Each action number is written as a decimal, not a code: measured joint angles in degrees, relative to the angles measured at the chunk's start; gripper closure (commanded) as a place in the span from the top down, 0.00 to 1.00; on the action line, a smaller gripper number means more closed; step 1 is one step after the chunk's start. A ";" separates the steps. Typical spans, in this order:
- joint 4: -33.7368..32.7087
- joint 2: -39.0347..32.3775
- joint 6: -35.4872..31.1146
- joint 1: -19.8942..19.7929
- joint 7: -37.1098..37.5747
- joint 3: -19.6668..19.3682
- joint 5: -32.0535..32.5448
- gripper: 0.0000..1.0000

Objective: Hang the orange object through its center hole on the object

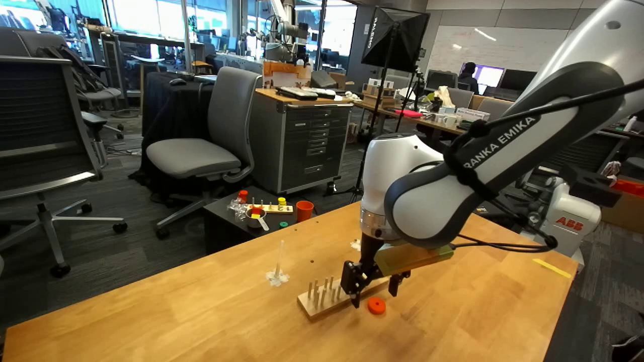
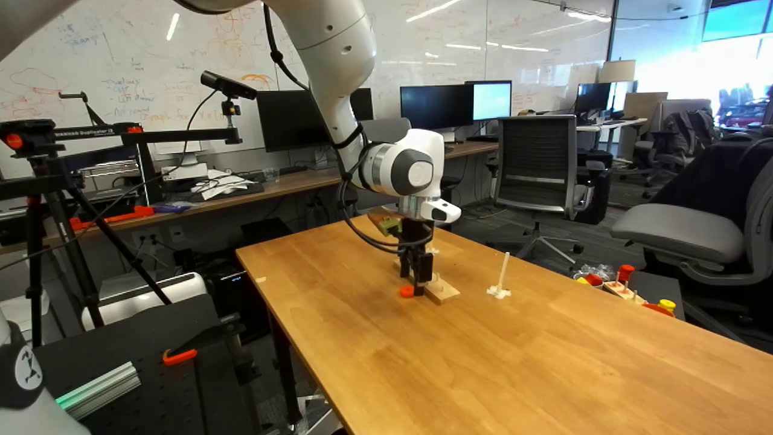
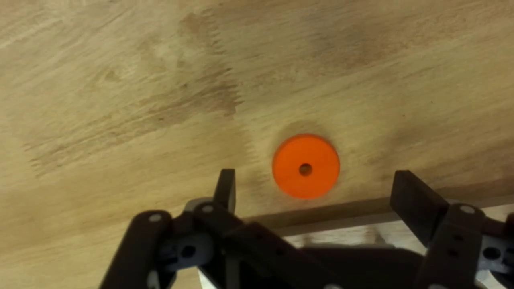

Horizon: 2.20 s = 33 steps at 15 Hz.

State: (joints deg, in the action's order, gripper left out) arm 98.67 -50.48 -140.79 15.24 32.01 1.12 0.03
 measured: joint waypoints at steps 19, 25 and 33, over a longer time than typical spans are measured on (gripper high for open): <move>-2.09 -0.76 2.68 0.28 0.00 -0.69 -0.13 0.18; -3.44 0.26 3.22 0.85 0.00 -2.20 0.14 0.18; -5.51 1.22 4.45 1.24 0.00 -2.94 0.92 0.18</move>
State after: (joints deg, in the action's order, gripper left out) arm 93.16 -49.26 -136.34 16.48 32.01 -1.81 0.95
